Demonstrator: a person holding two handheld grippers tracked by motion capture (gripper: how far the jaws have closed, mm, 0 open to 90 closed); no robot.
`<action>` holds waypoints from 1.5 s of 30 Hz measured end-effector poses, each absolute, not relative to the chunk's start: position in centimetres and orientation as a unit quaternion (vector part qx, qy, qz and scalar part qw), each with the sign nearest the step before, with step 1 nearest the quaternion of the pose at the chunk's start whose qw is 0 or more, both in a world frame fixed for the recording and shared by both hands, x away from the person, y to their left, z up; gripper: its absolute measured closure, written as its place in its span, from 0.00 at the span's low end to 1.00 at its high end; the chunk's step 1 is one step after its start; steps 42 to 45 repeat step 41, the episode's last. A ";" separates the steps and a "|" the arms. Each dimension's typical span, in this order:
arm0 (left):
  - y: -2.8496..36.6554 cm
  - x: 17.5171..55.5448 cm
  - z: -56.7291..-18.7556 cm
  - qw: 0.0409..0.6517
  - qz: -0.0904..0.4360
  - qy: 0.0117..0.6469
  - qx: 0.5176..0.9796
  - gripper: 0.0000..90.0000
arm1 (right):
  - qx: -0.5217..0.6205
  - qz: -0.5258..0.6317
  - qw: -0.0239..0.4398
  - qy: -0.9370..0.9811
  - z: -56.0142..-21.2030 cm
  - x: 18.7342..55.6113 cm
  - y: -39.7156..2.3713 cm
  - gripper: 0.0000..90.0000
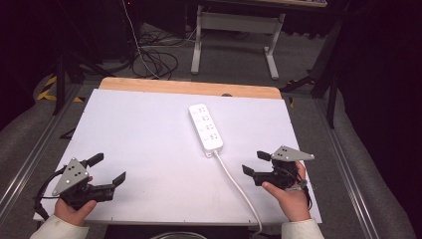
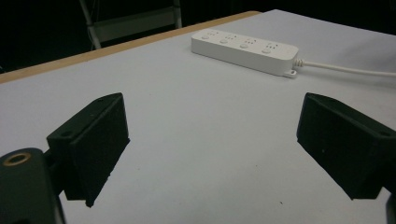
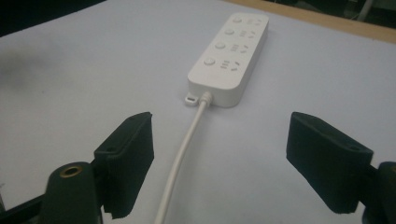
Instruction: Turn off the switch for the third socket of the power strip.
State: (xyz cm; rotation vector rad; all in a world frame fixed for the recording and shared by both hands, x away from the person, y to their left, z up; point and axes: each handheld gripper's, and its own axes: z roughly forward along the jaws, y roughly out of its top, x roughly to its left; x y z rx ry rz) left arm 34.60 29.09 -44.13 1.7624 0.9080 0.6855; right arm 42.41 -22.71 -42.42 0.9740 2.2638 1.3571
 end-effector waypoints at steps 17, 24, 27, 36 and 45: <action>29.3 34.2 -45.2 0.481 0.282 0.378 0.739 0.10 | 0.357 0.453 0.163 0.801 -47.9 41.1 -24.1 0.19; 29.2 34.7 -45.4 0.485 0.291 0.379 0.733 0.13 | 0.359 0.462 0.182 0.790 -48.1 40.6 -24.7 0.21; 29.2 34.6 -45.4 0.490 0.290 0.375 0.732 0.13 | 0.357 0.463 0.186 0.790 -47.8 40.5 -24.6 0.21; 29.3 34.6 -45.3 0.489 0.283 0.380 0.732 0.12 | 0.343 0.453 0.206 0.797 -47.3 40.2 -24.3 0.25; 29.3 34.6 -45.3 0.488 0.287 0.379 0.732 0.12 | 0.344 0.458 0.214 0.791 -47.2 40.1 -24.4 0.25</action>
